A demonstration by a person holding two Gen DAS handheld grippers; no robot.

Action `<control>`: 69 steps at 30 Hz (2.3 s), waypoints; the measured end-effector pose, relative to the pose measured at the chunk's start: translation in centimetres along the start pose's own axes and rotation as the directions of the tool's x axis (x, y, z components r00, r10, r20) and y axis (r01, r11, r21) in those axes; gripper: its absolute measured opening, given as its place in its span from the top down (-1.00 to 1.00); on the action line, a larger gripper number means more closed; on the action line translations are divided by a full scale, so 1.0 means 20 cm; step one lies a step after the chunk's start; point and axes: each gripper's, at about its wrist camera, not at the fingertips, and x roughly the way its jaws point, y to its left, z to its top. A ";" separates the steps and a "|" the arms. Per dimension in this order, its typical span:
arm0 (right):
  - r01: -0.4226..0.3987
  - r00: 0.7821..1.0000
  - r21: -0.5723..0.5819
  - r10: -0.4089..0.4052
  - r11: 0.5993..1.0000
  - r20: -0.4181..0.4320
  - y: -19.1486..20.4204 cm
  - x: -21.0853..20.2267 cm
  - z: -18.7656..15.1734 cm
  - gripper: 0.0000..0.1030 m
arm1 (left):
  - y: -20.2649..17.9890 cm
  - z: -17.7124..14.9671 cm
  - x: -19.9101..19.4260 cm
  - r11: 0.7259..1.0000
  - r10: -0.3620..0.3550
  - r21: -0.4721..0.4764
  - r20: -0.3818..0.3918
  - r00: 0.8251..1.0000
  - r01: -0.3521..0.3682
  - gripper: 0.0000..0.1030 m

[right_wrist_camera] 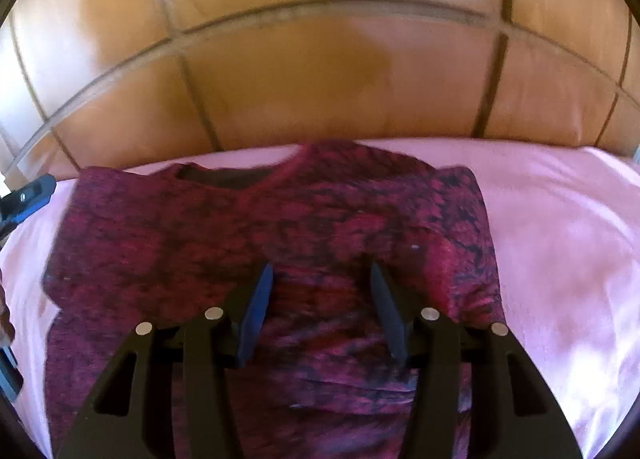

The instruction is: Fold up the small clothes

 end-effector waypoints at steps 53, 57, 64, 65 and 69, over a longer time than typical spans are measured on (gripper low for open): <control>-0.050 0.999 0.045 0.050 0.998 -0.016 -0.10 -0.49 -0.71 -0.71 | -0.30 -0.91 -0.68 0.979 0.200 0.030 0.020 0.980 -0.201 -0.36; -0.062 0.998 0.055 0.062 0.997 -0.009 -0.14 -0.57 -0.78 -0.71 | -0.28 -0.98 -0.69 0.979 0.204 0.033 -0.008 0.979 -0.203 -0.36; -0.053 0.999 0.064 0.053 0.997 0.004 -0.22 -0.72 -0.88 -0.71 | -0.20 -1.09 -0.74 0.977 0.211 0.022 -0.051 0.976 -0.211 -0.36; -0.048 0.999 0.065 0.048 0.997 0.003 -0.23 -0.75 -0.91 -0.71 | -0.18 -1.11 -0.76 0.978 0.210 0.016 -0.059 0.976 -0.210 -0.36; -0.052 0.998 0.086 0.055 0.995 -0.033 -0.29 -0.80 -1.01 -0.71 | -0.10 -1.20 -0.85 0.979 0.205 0.003 -0.082 0.975 -0.206 -0.36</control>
